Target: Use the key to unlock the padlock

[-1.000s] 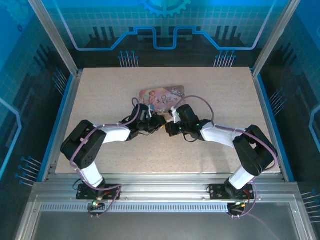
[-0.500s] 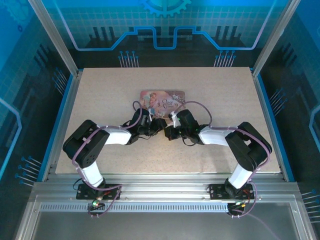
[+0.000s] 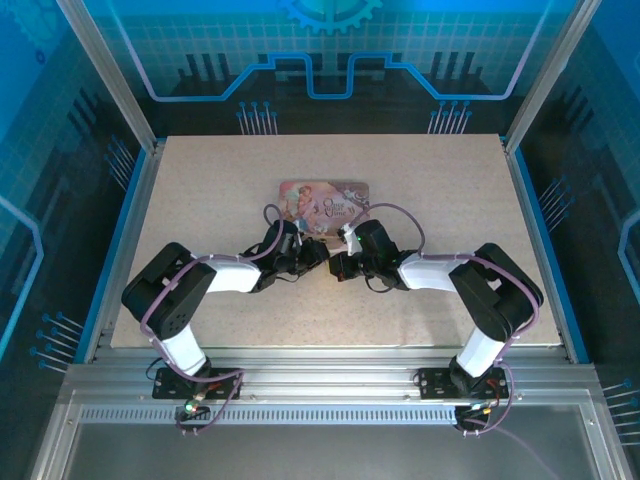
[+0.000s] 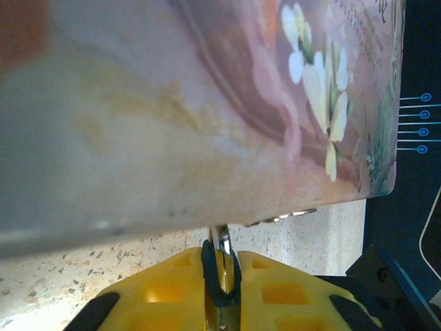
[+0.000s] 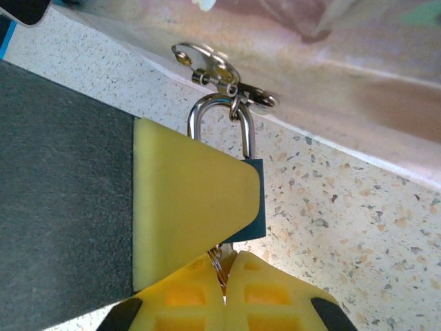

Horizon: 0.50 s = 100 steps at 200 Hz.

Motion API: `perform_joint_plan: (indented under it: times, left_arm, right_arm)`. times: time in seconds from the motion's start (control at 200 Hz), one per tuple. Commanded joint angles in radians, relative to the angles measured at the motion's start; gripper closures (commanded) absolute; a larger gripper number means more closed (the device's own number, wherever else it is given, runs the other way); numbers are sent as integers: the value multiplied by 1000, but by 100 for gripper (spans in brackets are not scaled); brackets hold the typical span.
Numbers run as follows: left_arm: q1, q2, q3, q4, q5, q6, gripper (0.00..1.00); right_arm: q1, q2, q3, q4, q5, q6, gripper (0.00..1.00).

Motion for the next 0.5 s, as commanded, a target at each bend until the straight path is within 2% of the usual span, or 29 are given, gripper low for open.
perform_joint_plan:
  times: [0.0,0.135,0.265,0.35,0.495]
  left_arm:
    - [-7,18,17,-26,44,-49,94]
    - [-7,19,19,-19,57,-57,99]
    - [-4,14,24,-16,75,-65,100]
    - [-2,9,26,-19,83,-69,100]
    - [5,0,28,-18,97,-74,100]
  right_arm:
    - [4,-7,1,-26,-9,-12,94]
    - [2,-37,-7,-54,14,-19,74]
    - [-14,-109,-39,-67,33,-28,63]
    - [-24,-154,-54,-80,41,-34,59]
    - [-39,-196,-62,-97,44,-46,59]
